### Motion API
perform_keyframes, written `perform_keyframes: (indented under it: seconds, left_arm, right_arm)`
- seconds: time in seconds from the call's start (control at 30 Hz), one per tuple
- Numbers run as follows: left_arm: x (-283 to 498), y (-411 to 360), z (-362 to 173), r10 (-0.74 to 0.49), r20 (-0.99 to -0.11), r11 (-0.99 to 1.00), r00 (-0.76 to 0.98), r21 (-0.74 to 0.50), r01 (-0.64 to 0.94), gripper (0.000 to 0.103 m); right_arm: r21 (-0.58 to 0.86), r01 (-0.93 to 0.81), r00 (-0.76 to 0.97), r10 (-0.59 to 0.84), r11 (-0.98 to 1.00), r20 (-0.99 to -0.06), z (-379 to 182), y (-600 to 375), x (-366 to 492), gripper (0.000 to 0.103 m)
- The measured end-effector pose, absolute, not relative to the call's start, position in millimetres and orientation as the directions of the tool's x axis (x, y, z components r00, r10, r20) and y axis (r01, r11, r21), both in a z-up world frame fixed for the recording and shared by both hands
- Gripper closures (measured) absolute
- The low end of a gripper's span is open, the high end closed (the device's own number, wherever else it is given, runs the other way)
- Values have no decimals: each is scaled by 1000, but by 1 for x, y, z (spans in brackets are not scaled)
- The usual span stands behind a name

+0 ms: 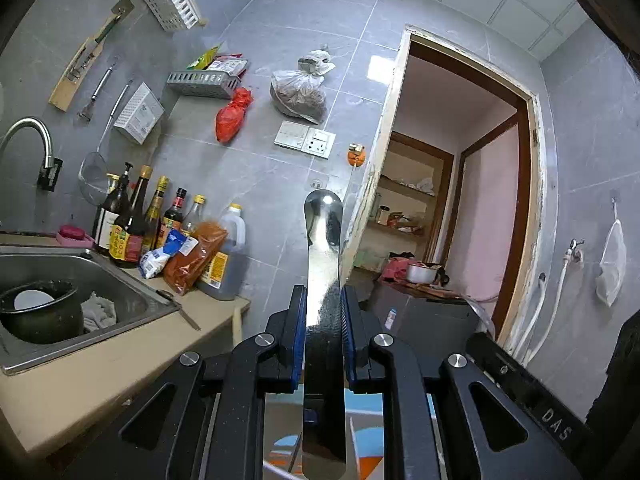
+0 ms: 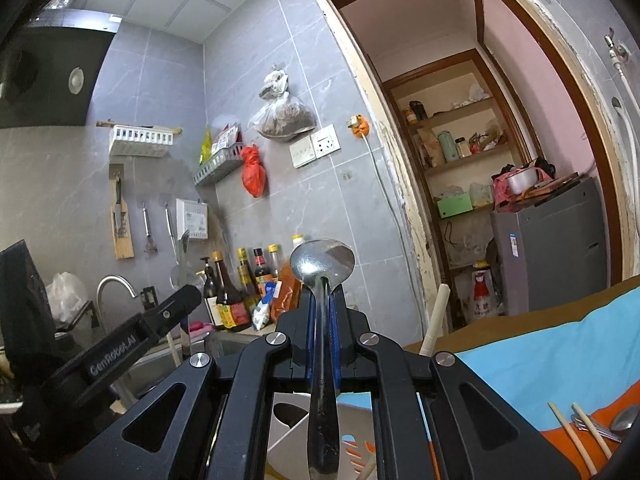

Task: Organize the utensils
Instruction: 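Lift the knife and spoon with both tools over the white holder, then open both tools to drop the knife and spoon into the holder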

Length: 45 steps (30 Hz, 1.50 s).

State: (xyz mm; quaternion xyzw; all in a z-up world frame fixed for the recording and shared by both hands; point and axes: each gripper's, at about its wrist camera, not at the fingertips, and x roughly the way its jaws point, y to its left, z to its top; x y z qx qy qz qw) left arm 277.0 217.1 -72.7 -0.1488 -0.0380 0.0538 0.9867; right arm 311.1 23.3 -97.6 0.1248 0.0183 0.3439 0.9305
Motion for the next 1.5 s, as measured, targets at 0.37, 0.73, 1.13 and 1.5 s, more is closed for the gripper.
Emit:
perform_keyframes:
  seconds: [0.37, 0.73, 1.13, 1.5]
  left_arm:
    - [278, 216, -89, 128, -8, 954, 992, -271, -125, 90]
    - [273, 217, -85, 51, -69, 962, 996, -264, -67, 89]
    - [260, 215, -51, 18, -126, 960, 992, -274, -53, 53]
    - [252, 193, -15, 38, -164, 951, 986, -296, -86, 8]
  right_arm:
    - [202, -642, 761, 647, 739, 49, -108, 27, 305, 98]
    - [195, -641, 757, 653, 743, 2, -111, 23, 299, 82]
    - [259, -617, 764, 645, 744, -32, -77, 0, 288, 65]
    - [296, -558, 801, 597, 775, -52, -37, -46, 286, 15]
